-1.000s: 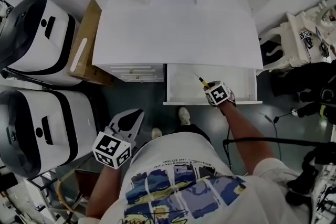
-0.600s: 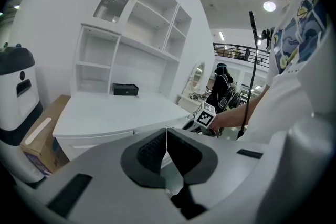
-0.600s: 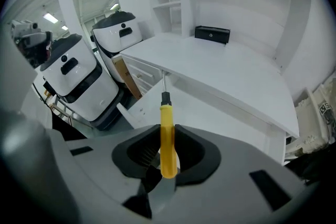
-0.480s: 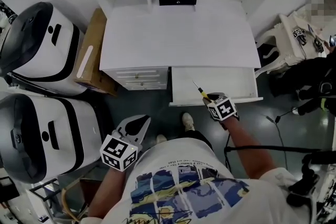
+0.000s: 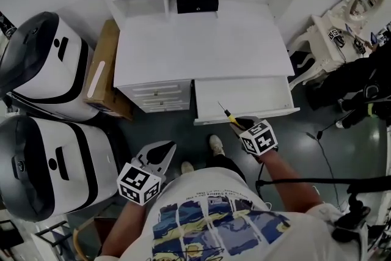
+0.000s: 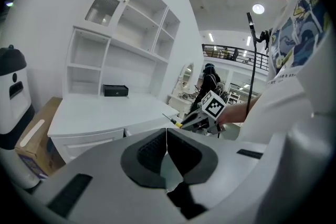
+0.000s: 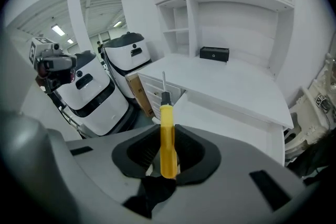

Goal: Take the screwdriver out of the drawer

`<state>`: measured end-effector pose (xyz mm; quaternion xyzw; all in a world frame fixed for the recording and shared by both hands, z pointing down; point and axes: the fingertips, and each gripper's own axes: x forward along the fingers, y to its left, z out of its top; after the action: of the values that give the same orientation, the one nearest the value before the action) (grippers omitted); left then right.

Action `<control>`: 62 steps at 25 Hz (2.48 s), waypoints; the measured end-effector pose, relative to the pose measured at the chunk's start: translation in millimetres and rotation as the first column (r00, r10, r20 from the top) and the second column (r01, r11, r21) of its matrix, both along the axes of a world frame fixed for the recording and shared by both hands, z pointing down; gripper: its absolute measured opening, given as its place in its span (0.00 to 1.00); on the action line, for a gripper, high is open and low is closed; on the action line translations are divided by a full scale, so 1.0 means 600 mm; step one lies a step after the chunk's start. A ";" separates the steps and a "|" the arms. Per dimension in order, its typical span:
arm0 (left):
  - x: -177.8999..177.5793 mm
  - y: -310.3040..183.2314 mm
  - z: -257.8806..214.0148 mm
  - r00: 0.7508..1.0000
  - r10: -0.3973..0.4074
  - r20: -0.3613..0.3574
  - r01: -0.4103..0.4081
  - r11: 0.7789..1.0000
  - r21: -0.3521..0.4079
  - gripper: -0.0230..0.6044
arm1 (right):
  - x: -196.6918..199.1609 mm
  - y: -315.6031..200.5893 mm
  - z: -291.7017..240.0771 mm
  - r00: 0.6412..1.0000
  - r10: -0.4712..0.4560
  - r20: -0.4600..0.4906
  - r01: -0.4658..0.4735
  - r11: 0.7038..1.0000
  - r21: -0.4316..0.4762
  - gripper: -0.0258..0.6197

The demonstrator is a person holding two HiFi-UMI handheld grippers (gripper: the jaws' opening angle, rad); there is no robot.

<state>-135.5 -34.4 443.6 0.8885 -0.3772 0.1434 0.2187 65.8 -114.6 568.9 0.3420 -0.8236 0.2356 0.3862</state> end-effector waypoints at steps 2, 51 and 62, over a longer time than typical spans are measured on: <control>0.002 0.011 0.003 1.000 0.013 -0.003 -0.013 1.000 -0.003 0.06 | -0.006 0.016 -0.019 1.000 0.004 0.018 -0.004 1.000 0.013 0.20; -0.003 0.093 0.017 0.999 0.030 -0.016 -0.030 1.000 -0.002 0.06 | -0.056 0.142 -0.094 0.994 -0.004 0.113 -0.007 0.996 0.094 0.20; -0.004 0.087 0.022 0.999 0.033 -0.012 -0.033 0.999 -0.009 0.06 | -0.059 0.139 -0.083 0.993 -0.005 0.114 -0.005 0.996 0.086 0.20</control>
<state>-138.1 18.0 456.9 0.8943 -0.3607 0.1435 0.2227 30.2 -31.5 518.9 0.3444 -0.8538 0.2192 0.3232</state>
